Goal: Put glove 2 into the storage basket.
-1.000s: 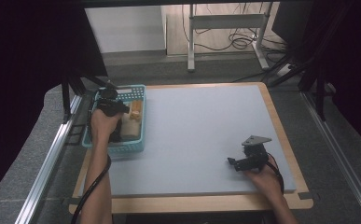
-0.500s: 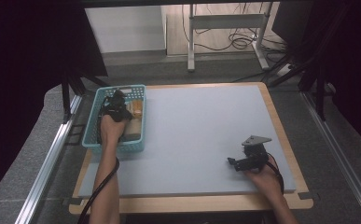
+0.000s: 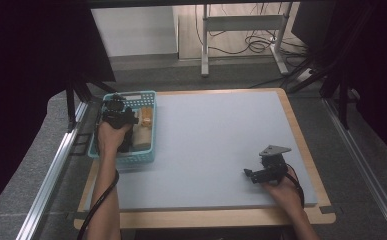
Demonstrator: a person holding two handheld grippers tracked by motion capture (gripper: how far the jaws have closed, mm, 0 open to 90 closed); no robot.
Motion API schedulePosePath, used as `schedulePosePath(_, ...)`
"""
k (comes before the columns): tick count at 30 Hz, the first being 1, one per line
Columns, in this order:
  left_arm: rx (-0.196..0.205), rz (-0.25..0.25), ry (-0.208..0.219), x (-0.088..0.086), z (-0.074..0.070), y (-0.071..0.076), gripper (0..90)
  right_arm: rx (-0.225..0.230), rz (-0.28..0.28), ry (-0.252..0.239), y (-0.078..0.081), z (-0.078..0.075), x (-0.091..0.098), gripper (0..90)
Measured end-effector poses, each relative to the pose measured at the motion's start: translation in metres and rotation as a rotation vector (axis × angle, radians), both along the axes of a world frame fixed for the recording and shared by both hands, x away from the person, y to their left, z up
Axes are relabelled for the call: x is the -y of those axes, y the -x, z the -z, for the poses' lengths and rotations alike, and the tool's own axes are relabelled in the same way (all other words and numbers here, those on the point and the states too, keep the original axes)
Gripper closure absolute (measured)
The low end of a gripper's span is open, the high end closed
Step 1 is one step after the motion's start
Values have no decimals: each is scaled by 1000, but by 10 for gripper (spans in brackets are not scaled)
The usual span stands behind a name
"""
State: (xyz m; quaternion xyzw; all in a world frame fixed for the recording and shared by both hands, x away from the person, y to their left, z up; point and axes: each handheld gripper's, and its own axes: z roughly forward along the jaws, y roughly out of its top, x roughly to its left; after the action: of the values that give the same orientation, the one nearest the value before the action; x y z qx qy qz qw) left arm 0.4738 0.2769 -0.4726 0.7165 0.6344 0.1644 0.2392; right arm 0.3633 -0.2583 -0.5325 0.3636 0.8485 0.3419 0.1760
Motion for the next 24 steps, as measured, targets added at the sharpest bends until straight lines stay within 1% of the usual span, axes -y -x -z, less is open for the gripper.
schedulePosePath(1, 3, 4, -1, -1, 0, 1, 119, 0, 0, 0, 0, 0, 0, 49)
schedulePosePath(3, 12, 14, 7, -3, -2, 4, 87, 0, 0, 0, 0, 0, 0, 49)
schedulePosePath(5, 23, 22, 29, -3, -4, 7, 52, 0, 0, 0, 0, 0, 0, 49)
schedulePosePath(6, 36, 25, 45, -3, -6, 8, 42, 1, 0, 0, 0, 0, 0, 49)
schedulePosePath(8, 54, 49, 54, -1, -11, 13, 23, 0, 0, 0, 0, 0, 0, 49)
schedulePosePath(9, 61, 64, 51, 0, -14, 15, 20, 0, 0, 0, 0, 0, 0, 49)
schedulePosePath(12, 91, 109, 59, 6, -21, 23, 6, 0, 0, 1, 0, 0, 0, 49)
schedulePosePath(15, 125, 150, 60, 16, -28, 33, 0, 0, 0, 1, 0, 0, 0, 49)
schedulePosePath(18, 170, 210, 74, 29, -36, 44, 0, 0, -1, 1, 0, 0, 0, 49)
schedulePosePath(20, 196, 254, 85, 39, -40, 52, 0, 0, 0, 1, 0, 0, 0, 49)
schedulePosePath(23, 226, 316, 76, 59, -44, 66, 0, 0, 0, 2, 0, 0, 0, 49)
schedulePosePath(24, 235, 339, 82, 66, -44, 70, 0, 0, 0, 2, 0, 0, 0, 49)
